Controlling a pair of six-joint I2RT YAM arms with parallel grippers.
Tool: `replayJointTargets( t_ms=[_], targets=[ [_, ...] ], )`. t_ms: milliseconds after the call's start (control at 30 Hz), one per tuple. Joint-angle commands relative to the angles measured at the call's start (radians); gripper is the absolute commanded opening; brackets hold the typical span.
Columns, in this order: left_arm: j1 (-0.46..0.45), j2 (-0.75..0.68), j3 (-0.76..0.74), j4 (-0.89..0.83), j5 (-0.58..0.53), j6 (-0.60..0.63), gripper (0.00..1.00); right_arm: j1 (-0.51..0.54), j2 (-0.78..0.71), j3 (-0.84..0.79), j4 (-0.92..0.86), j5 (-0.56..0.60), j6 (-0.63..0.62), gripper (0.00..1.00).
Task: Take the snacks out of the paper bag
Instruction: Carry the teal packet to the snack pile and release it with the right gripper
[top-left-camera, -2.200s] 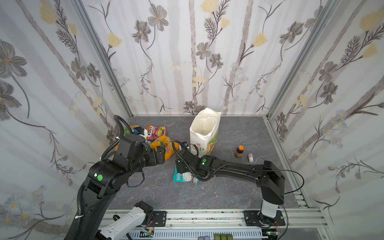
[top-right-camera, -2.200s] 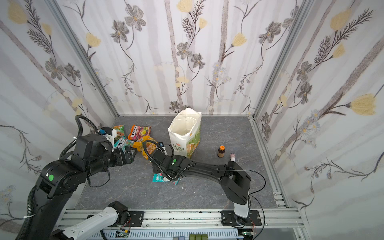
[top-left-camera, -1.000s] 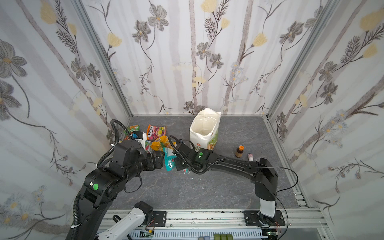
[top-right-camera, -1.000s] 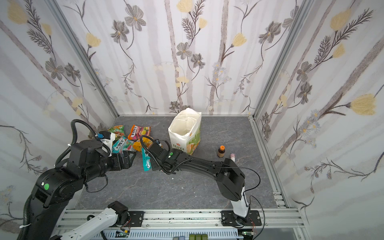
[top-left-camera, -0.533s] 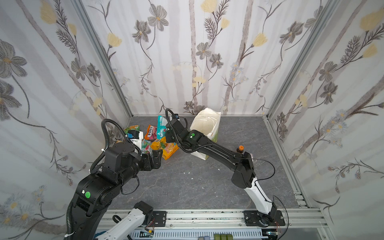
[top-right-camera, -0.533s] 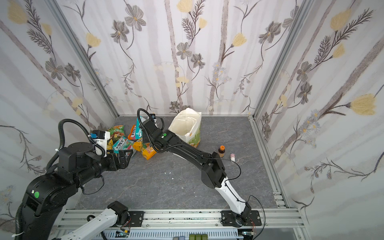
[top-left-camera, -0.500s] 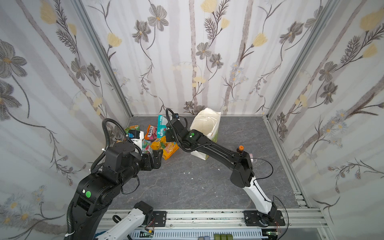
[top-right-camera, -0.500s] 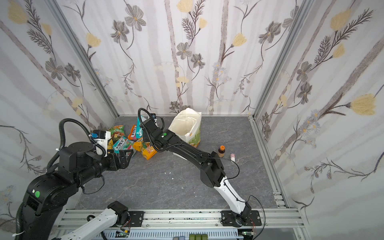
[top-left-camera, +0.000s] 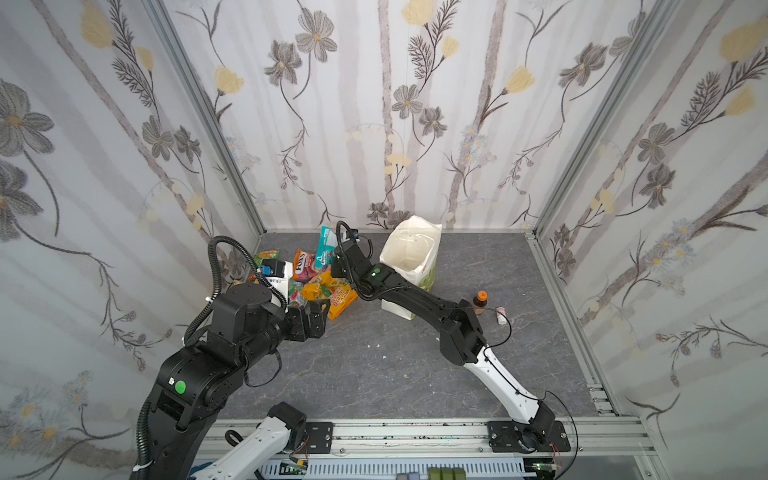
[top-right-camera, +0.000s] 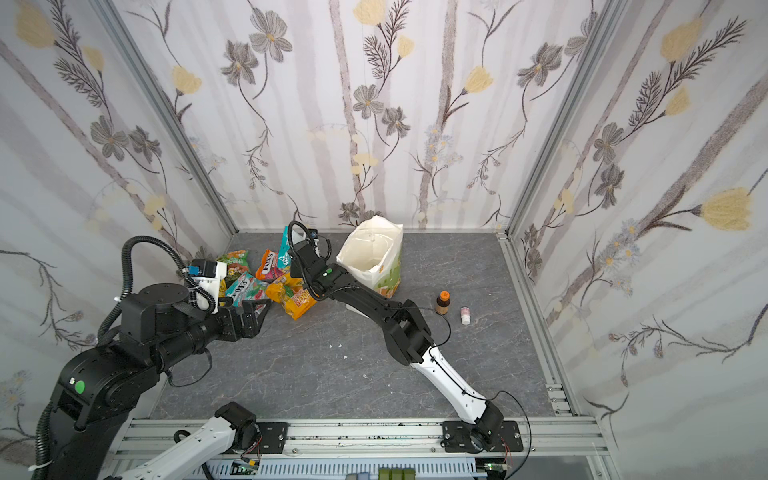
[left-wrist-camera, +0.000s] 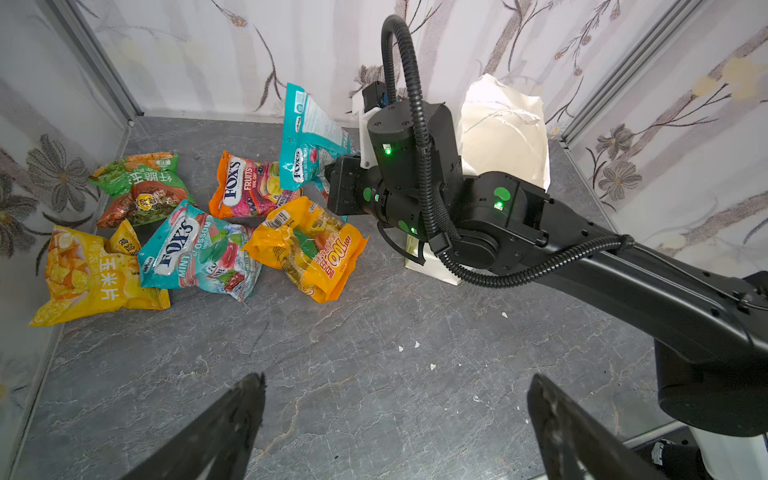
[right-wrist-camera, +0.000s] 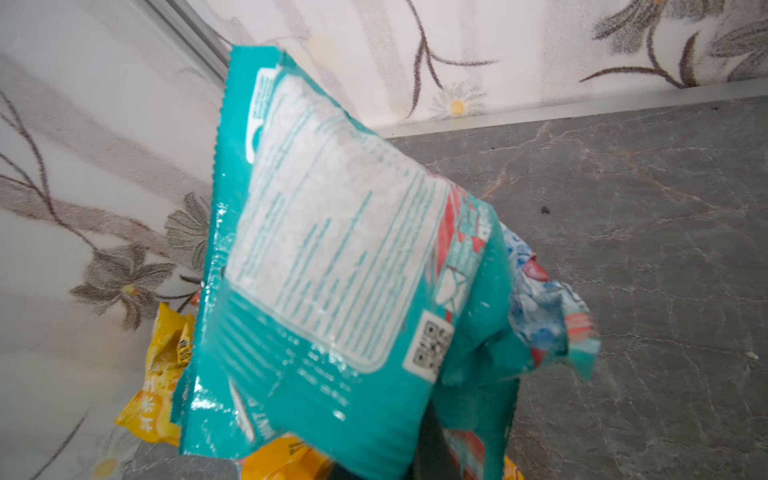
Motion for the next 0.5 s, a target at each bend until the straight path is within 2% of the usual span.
replayJointTargets(
  t_ms=[0,100,167,233,300,367,467],
  targets=[
    [0.002,0.001,-0.001,0.030,0.009,0.020,1.00,-0.009,0.024,0.012,0.085,0.033,0.025,0.06],
    [0.001,-0.002,-0.009,0.029,0.010,0.024,1.00,-0.020,0.037,0.012,0.094,0.014,0.035,0.11],
    [0.001,-0.002,-0.016,0.029,0.017,0.022,1.00,-0.018,0.036,0.012,0.111,-0.002,0.035,0.25],
    [0.001,-0.002,-0.022,0.030,0.024,0.016,1.00,-0.015,0.026,0.012,0.116,-0.009,0.028,0.31],
    [0.002,-0.002,-0.025,0.034,0.027,0.009,1.00,-0.009,0.008,0.011,0.114,-0.006,0.016,0.33],
    [0.002,-0.002,-0.030,0.042,0.034,0.003,1.00,-0.003,-0.016,0.012,0.107,-0.010,0.001,0.39],
    [0.001,0.000,-0.038,0.045,0.035,0.005,1.00,0.004,-0.074,0.011,0.077,-0.049,-0.009,0.37]
  ],
)
